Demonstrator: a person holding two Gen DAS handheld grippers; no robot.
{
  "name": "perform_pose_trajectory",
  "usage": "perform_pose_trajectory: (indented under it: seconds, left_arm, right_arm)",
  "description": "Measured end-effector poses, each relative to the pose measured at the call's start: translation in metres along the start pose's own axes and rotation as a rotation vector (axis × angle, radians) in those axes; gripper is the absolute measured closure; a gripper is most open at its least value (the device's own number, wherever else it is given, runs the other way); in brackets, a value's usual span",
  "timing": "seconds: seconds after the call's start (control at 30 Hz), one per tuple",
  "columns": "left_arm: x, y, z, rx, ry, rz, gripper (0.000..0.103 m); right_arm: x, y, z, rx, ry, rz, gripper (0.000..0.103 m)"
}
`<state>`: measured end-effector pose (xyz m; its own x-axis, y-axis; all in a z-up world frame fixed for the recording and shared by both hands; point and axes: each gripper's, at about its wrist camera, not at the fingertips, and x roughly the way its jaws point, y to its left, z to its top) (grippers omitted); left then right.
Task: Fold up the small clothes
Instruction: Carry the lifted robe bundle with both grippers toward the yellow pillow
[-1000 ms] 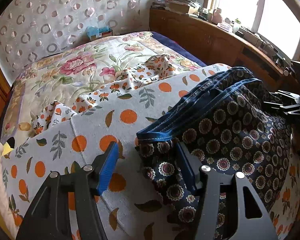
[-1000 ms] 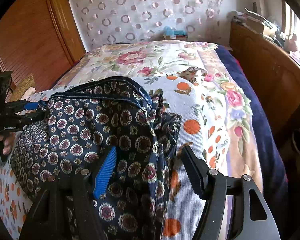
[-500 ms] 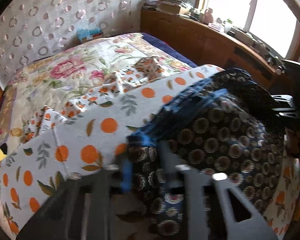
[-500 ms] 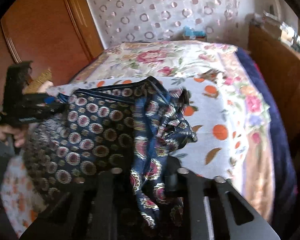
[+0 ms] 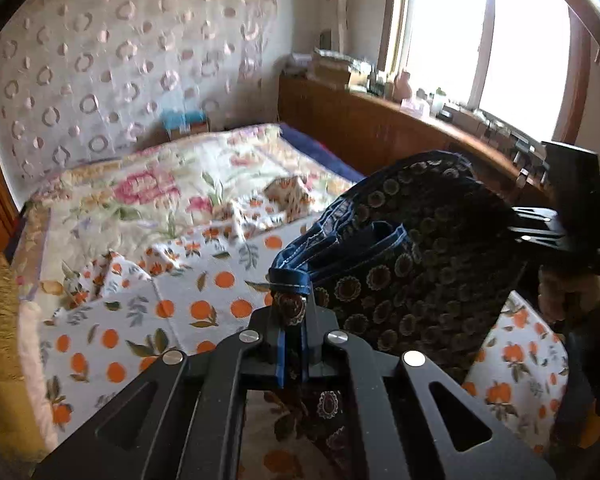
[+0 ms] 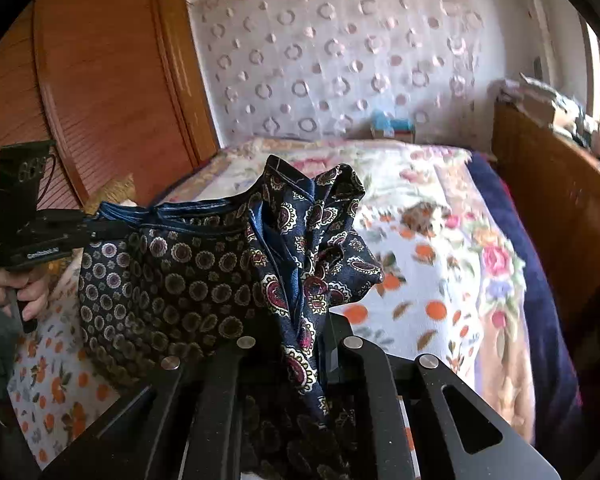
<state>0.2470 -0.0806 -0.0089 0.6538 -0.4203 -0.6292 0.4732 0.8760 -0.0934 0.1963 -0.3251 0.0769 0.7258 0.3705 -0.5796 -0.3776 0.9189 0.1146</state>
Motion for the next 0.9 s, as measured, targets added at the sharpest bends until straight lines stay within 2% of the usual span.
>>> perform_pose_trajectory:
  seconds: [0.33, 0.5, 0.67, 0.9]
  left_arm:
    - [-0.058, 0.029, -0.009, -0.052, -0.119, 0.072, 0.098]
    - [-0.088, 0.05, -0.02, -0.095, -0.17, 0.114, 0.098]
    - [-0.127, 0.064, -0.036, -0.133, -0.223, 0.181, 0.098]
    - [-0.183, 0.102, -0.069, -0.216, -0.282, 0.324, 0.098]
  right_arm:
    - [-0.016, 0.043, 0.018, -0.136, -0.085, 0.019, 0.092]
    - [-0.018, 0.072, 0.03, -0.245, -0.109, 0.049, 0.092]
    - [-0.011, 0.097, 0.046, -0.346, -0.128, 0.108, 0.092]
    - [0.029, 0.136, 0.082, -0.489, -0.128, 0.242, 0.092]
